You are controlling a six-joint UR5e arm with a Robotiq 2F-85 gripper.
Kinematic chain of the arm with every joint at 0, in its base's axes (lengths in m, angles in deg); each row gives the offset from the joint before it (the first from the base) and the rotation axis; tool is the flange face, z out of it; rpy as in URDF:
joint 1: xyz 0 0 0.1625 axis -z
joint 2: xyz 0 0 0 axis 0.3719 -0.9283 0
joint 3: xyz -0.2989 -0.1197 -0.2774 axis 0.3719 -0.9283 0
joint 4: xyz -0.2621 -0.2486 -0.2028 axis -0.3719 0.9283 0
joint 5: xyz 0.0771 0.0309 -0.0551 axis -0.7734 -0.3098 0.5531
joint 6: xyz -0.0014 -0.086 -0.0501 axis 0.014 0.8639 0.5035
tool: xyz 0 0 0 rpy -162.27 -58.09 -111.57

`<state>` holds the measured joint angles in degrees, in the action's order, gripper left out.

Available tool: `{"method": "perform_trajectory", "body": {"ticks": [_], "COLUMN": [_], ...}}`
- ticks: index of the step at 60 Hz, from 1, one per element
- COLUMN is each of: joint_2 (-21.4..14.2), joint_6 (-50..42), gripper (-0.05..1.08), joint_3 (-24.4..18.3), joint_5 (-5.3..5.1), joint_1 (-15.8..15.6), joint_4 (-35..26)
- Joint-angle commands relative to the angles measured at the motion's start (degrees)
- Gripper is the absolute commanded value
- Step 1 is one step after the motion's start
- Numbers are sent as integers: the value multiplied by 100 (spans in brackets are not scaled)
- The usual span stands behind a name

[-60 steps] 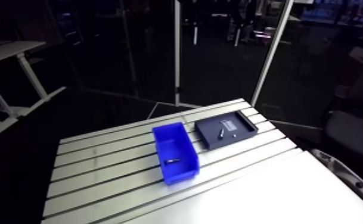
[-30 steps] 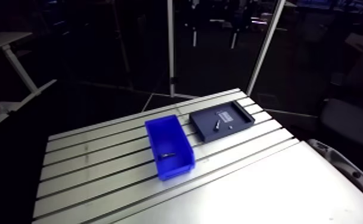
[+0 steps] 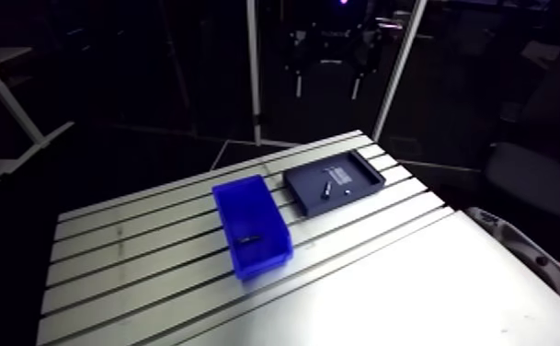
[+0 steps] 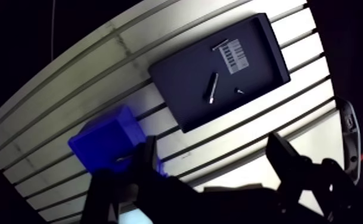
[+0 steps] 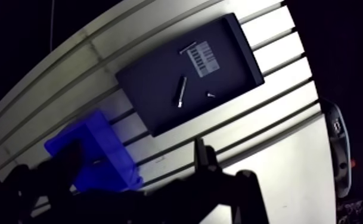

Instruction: Pick up the M10 bolt from the tray and put it into the blue bin.

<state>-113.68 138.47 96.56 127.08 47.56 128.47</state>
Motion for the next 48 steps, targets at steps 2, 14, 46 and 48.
{"method": "perform_trajectory", "body": {"ticks": [2, 14, 46, 48], "joint_2": [172, 288, 466, 498], "joint_6": [0, 0, -114, -114], "gripper": [1, 1, 2, 2], "joint_3": [115, 159, 622, 648], "joint_5": [-2, -3, 15, 15], "joint_1": [104, 134, 180, 179], "joint_4": [101, 184, 1046, 1064]}}
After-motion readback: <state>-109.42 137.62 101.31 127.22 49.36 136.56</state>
